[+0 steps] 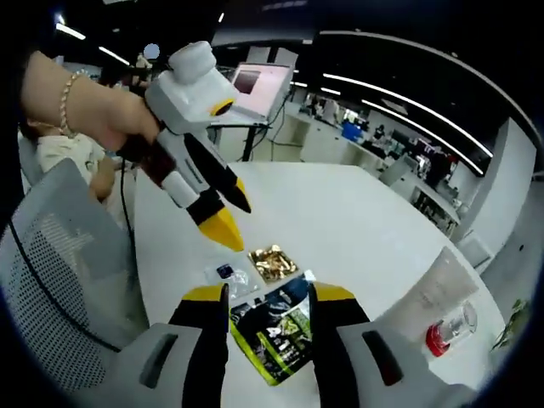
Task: Arrange the skincare products in the storage area until every visible bottle or jar stands upright without overlapping.
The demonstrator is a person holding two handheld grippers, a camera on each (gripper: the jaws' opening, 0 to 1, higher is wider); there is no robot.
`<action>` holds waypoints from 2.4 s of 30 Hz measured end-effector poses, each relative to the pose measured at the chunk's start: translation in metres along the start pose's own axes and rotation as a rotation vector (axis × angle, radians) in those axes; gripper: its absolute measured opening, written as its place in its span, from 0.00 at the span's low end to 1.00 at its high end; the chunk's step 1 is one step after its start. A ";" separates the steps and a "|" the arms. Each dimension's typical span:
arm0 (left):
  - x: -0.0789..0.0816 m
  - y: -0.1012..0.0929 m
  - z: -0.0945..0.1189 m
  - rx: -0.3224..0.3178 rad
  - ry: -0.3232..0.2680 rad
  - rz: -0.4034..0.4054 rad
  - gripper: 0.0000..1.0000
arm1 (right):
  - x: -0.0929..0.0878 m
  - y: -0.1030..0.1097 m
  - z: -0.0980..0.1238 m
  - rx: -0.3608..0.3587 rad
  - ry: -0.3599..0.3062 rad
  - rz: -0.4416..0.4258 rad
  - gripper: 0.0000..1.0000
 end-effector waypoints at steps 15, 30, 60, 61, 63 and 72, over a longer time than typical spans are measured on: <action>-0.029 0.004 0.055 0.066 -0.057 0.111 0.69 | -0.059 -0.023 0.076 -0.160 0.021 -0.301 0.64; -0.022 -0.007 0.064 0.060 -0.161 0.101 0.85 | -0.084 -0.037 0.108 -0.239 -0.009 -0.442 0.90; -0.009 -0.028 0.055 0.047 -0.162 0.060 0.95 | -0.097 -0.042 0.116 -0.265 -0.032 -0.525 0.93; -0.009 -0.028 0.055 0.049 -0.160 0.062 0.95 | -0.097 -0.042 0.116 -0.265 -0.033 -0.525 0.93; -0.008 -0.028 0.056 0.051 -0.161 0.068 0.95 | -0.097 -0.042 0.116 -0.264 -0.033 -0.525 0.93; -0.009 -0.028 0.056 0.058 -0.157 0.065 0.95 | -0.097 -0.040 0.116 -0.259 -0.033 -0.531 0.92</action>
Point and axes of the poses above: the point that each gripper's makers call its tool centre point, and the gripper's own axes: z roughly backward along the fingers, y roughly to its left, x roughly out of its top, the point moved 1 cm from there along z, roughly backward along the fingers, and after that the axes turned 8 degrees about x, right-handed, at the moved point
